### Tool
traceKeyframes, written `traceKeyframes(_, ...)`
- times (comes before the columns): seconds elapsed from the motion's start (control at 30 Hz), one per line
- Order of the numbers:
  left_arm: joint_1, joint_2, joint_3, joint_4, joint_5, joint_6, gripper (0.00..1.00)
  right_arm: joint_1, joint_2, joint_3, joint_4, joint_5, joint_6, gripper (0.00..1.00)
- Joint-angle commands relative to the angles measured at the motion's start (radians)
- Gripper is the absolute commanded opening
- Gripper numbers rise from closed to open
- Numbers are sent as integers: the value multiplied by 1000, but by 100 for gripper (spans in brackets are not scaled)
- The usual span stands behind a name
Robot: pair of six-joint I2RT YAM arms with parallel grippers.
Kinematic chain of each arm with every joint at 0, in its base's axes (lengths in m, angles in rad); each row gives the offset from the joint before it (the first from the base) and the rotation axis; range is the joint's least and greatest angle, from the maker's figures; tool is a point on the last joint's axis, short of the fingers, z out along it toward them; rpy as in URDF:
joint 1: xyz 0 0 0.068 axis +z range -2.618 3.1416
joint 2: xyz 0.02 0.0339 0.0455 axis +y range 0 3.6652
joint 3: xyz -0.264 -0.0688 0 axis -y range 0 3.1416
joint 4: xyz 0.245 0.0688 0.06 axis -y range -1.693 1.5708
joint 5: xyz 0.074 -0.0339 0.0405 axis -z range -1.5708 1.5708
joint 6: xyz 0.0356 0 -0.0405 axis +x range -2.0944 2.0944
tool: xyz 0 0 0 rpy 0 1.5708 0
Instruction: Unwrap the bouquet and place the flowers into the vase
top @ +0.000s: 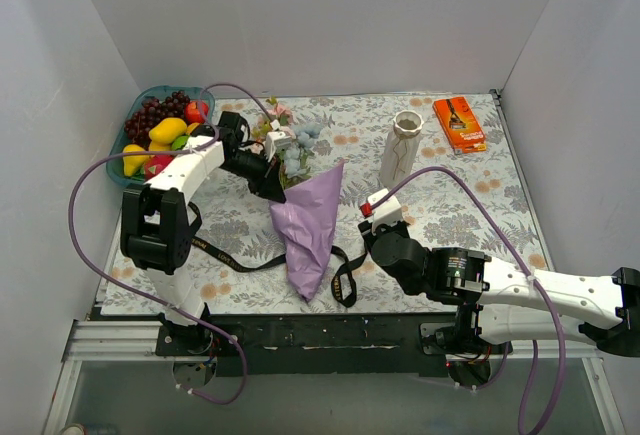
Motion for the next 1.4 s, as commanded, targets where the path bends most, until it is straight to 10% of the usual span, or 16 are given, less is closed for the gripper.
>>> traceKeyframes(0.0, -10, -45, 149, -70, 63, -38, 0, 8, -8, 3, 34, 10, 12, 45)
traceKeyframes(0.57, -283, -157, 224, -3, -69, -310, 20, 22, -44, 6, 2, 26, 26, 45)
traceKeyframes(0.67, -286, -123, 339, -47, -61, -338, 55, 30, -50, 9, -3, 35, 29, 46)
traceKeyframes(0.73, -287, -111, 397, -71, -69, -373, 98, 33, -48, 16, -6, 38, 27, 48)
traceKeyframes(1.0, -252, -232, 321, 50, -261, -456, 98, 110, 44, 61, -50, 104, 10, 54)
traceKeyframes(1.23, 158, -264, 322, 45, -169, -482, 98, 223, 281, 163, 25, 245, -110, 60)
traceKeyframes(1.37, 217, -298, 221, 17, -155, -427, 98, 222, 470, 221, 201, 281, -297, 61)
